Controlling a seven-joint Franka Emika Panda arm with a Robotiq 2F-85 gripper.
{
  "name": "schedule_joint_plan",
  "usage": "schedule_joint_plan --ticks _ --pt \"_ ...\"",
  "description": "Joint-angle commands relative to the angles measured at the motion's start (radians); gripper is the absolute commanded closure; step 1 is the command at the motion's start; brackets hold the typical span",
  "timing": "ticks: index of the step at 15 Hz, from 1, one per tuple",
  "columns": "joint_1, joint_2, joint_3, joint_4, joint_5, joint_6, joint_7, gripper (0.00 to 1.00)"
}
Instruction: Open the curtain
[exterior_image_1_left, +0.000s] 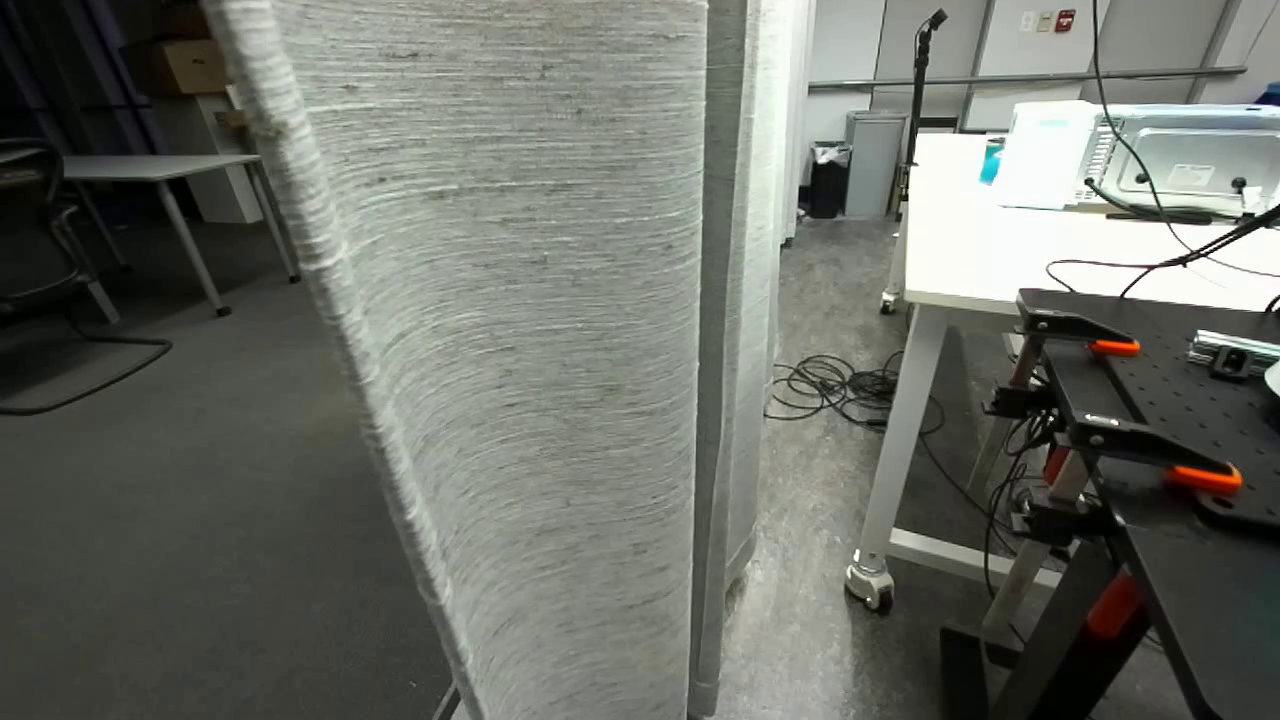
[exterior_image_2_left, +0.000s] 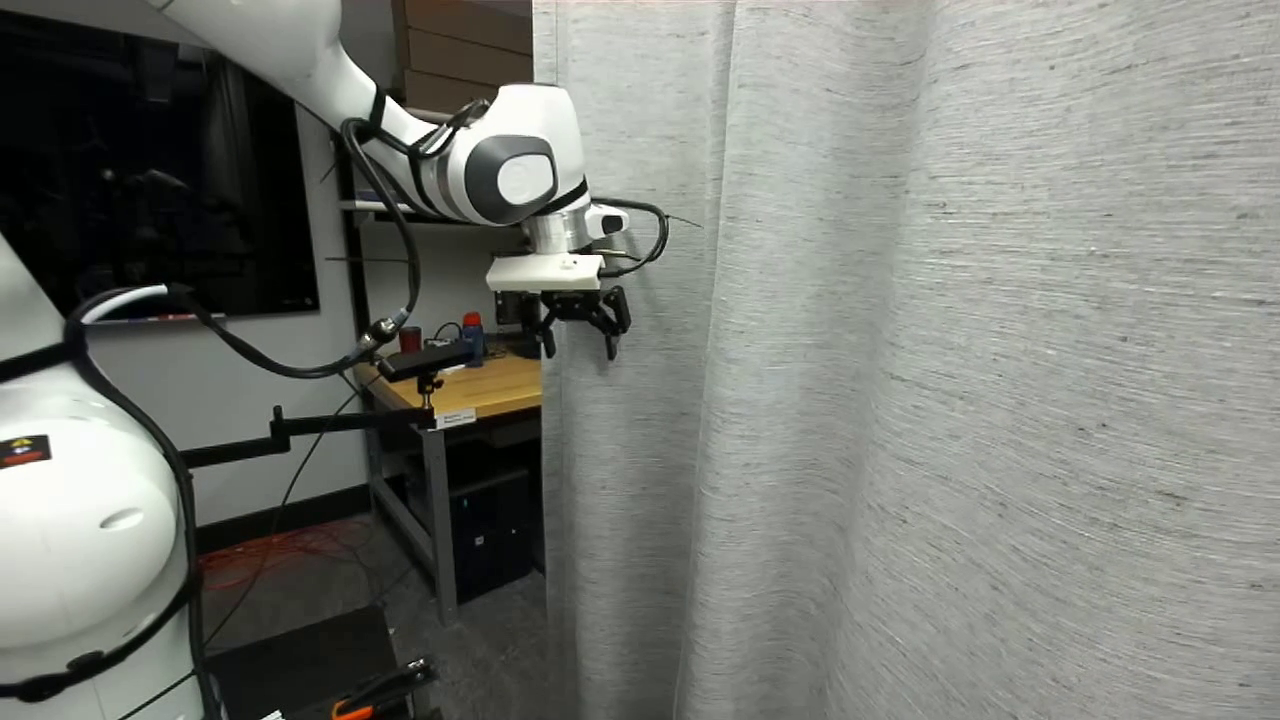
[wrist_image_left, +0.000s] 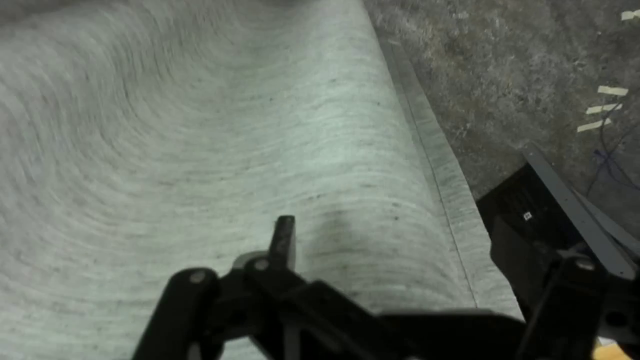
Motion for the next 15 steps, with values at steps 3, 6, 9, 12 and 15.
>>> schedule_joint_plan --ticks 3,6,9,12,15 --pt "0.042 0.052 -0.061 0.047 0.087 0.160 -0.252 0.00" --pt "0.045 0.081 -0.087 0.050 0.129 0.237 -0.379 0.00" --pt "0.037 0.114 -0.103 0.049 0.178 0.292 -0.450 0.09" --pt "0.017 0.134 -0.105 0.043 0.199 0.343 -0.476 0.42" --pt "-0.015 0.138 -0.100 0.036 0.152 0.390 -0.439 0.67"
